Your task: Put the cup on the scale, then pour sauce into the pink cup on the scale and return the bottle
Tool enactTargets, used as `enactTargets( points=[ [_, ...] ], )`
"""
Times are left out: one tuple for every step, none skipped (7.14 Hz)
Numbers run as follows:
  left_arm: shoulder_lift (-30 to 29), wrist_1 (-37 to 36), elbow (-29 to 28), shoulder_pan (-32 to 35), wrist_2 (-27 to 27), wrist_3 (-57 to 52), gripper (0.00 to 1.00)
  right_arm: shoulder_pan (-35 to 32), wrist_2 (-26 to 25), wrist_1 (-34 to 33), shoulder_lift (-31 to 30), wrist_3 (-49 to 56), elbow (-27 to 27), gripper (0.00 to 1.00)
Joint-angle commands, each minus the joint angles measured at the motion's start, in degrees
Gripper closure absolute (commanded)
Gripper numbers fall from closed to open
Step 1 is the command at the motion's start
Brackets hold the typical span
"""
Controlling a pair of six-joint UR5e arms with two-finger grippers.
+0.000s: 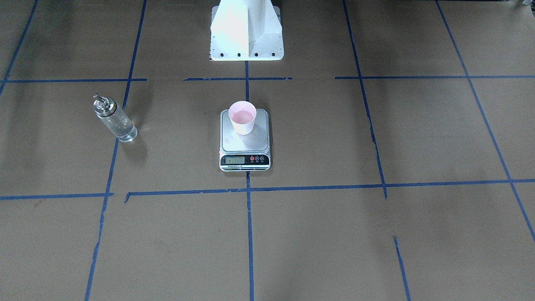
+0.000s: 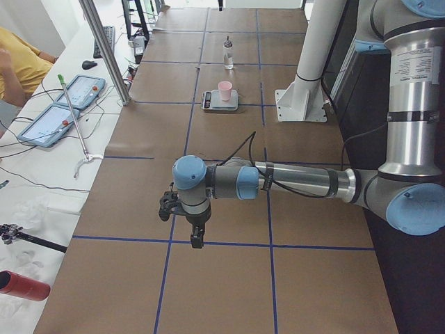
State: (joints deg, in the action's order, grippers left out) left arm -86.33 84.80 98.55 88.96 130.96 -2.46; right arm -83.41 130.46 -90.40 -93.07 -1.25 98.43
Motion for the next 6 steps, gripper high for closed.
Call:
enactTargets(
  points=[
    [-0.06, 0.01, -0.11, -0.01, 0.00, 0.00, 0.00, 0.00, 0.06, 0.49, -0.27, -0.16, 0.01, 0.00],
    [-0.15, 0.01, -0.11, -0.01, 0.00, 0.09, 0.00, 0.00, -0.03, 0.49, -0.27, -0.25, -0.08, 0.00],
    [-0.24, 0.19, -0.20, -0.01, 0.00, 0.00, 0.00, 0.00, -0.03, 0.49, -0.27, -0.25, -0.08, 0.00],
    [-0.24, 0.19, -0.72, -0.01, 0.00, 0.00, 0.00, 0.00, -0.03, 0.49, -0.27, -0.33, -0.17, 0.00],
    [-0.24, 0.19, -0.73, -0.01, 0.00, 0.00, 0.00, 0.00, -0.03, 0.49, -0.19, -0.42, -0.26, 0.00],
    [-0.24, 0.19, -0.99, -0.01, 0.00, 0.00, 0.00, 0.09, -0.11, 0.49, -0.19, -0.42, -0.26, 0.00]
  ],
)
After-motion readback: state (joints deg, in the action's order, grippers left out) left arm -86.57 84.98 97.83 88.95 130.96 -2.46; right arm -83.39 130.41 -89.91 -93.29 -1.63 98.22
